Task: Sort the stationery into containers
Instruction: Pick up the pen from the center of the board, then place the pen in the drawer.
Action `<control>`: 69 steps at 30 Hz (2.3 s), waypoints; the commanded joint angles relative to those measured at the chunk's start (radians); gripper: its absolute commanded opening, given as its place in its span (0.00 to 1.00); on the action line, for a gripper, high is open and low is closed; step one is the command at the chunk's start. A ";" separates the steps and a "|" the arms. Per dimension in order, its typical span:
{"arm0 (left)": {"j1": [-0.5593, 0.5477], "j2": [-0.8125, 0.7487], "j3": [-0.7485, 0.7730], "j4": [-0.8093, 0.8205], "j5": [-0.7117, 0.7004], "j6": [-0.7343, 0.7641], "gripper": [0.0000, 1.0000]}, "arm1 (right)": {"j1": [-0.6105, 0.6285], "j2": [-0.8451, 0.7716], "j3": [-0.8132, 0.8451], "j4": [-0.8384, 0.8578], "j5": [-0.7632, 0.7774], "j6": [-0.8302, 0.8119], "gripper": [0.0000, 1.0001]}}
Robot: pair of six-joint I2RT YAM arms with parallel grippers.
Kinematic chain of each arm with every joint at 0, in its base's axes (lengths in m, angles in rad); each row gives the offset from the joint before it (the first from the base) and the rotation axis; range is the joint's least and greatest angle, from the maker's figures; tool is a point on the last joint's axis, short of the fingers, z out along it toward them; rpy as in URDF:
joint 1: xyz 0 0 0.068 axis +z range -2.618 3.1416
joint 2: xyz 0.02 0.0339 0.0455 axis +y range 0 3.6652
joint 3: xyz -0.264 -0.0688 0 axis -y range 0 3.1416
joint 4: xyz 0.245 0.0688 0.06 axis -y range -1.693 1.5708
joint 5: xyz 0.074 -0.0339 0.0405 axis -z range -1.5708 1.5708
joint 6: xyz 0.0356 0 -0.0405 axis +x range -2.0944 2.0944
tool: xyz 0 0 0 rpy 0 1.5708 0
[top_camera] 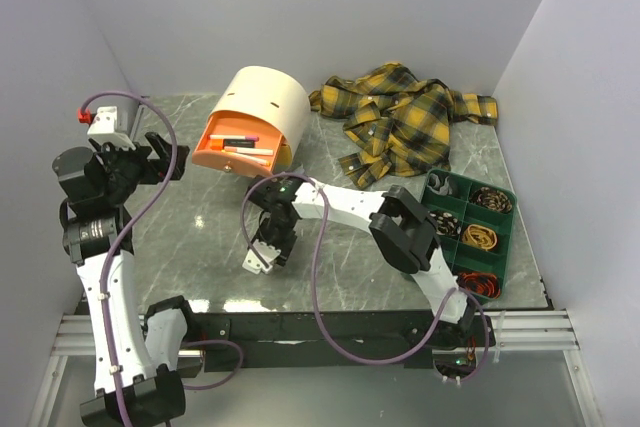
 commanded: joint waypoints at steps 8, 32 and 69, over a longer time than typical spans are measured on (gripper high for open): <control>-0.024 -0.035 0.025 -0.021 -0.005 -0.027 1.00 | 0.036 0.196 0.235 -0.235 0.122 -0.008 0.49; -0.022 0.001 -0.024 0.126 0.010 -0.031 0.99 | -0.179 -0.411 0.206 0.143 -0.327 0.760 0.00; 0.084 0.078 -0.063 0.245 0.098 -0.134 0.99 | -0.496 -0.320 0.154 0.453 -0.462 1.091 0.63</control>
